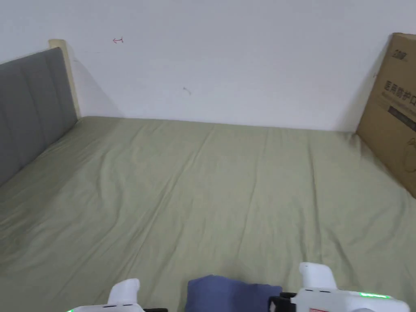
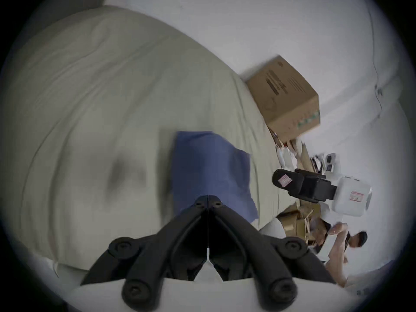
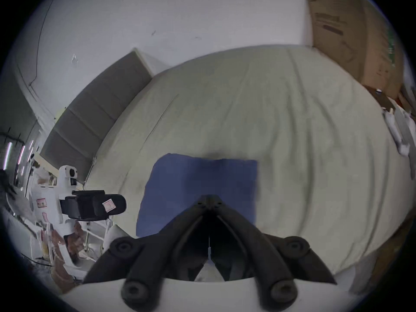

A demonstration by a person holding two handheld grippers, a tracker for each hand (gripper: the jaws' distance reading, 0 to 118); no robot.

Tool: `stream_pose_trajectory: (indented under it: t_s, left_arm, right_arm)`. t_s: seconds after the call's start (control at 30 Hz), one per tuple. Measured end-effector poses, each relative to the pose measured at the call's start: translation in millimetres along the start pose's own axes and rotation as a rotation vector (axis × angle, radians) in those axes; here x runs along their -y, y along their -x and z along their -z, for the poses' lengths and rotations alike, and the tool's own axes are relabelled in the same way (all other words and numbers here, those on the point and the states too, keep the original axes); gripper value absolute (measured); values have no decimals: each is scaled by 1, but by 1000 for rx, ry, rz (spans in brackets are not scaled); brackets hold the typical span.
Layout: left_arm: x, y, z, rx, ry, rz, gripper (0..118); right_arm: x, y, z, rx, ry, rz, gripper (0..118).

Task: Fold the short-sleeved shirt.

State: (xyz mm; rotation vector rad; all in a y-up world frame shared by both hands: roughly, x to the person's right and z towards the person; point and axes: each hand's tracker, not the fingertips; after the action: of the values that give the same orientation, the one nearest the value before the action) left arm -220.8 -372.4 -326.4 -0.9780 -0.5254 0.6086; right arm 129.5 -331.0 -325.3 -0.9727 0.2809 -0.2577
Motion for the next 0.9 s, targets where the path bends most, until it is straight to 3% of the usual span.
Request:
stream_pose_trajectory:
  t_s: [0.13, 0.17, 0.23, 0.27, 0.37, 0.4, 0.47, 0.67, 0.7, 0.73, 0.77, 0.8, 0.83, 0.87, 0.9]
  left_arm:
    - [9, 19, -6, 10, -12, -22, 0]
    - [10, 23, -6, 23, -12, -28, 0]
    - [13, 29, -2, 49, -4, -56, 4]
    - [12, 31, 1, 65, 14, -66, 15]
    - [4, 33, 23, 59, 61, -61, 100]
    - [1, 32, 32, 62, 73, -49, 118]
    - [-6, 32, 48, 144, 64, -48, 116]
    - [-23, 44, 118, 259, 188, -223, 116]
    - [-20, 43, 124, 270, 206, -244, 108]
    - [-17, 41, 128, 279, 221, -262, 85]
    - [-22, 35, 129, 339, 168, -214, 50]
    - [-20, 31, 133, 269, 177, -225, 33]
    - [-18, 33, 137, 169, 180, -201, 33]
    - [-15, 40, 139, 166, 198, -206, 33]
    - [-17, 47, 133, 277, 176, -273, 32]
  right_arm:
    - [7, -3, 75, 170, 169, -95, 0]
    - [13, -13, 96, 157, 224, -79, 0]
    - [12, -21, 94, 101, 157, 22, 0]
    - [7, -22, 85, 91, 155, 84, 0]
    - [10, -26, 82, 85, 162, 71, 0]
    - [11, -25, 82, 86, 159, 63, 0]
    - [13, -21, 81, 96, 152, 65, 0]
    - [17, -23, 80, 87, 140, 57, 0]
    - [16, -25, 80, 78, 140, 65, 0]
    - [16, -27, 79, 71, 140, 75, 0]
    - [16, -29, 79, 61, 141, 97, 0]
    - [15, -29, 78, 61, 142, 107, 0]
    - [14, -29, 79, 64, 145, 115, 0]
    - [13, -29, 79, 64, 148, 118, 0]
    - [13, -26, 77, 69, 146, 103, 0]
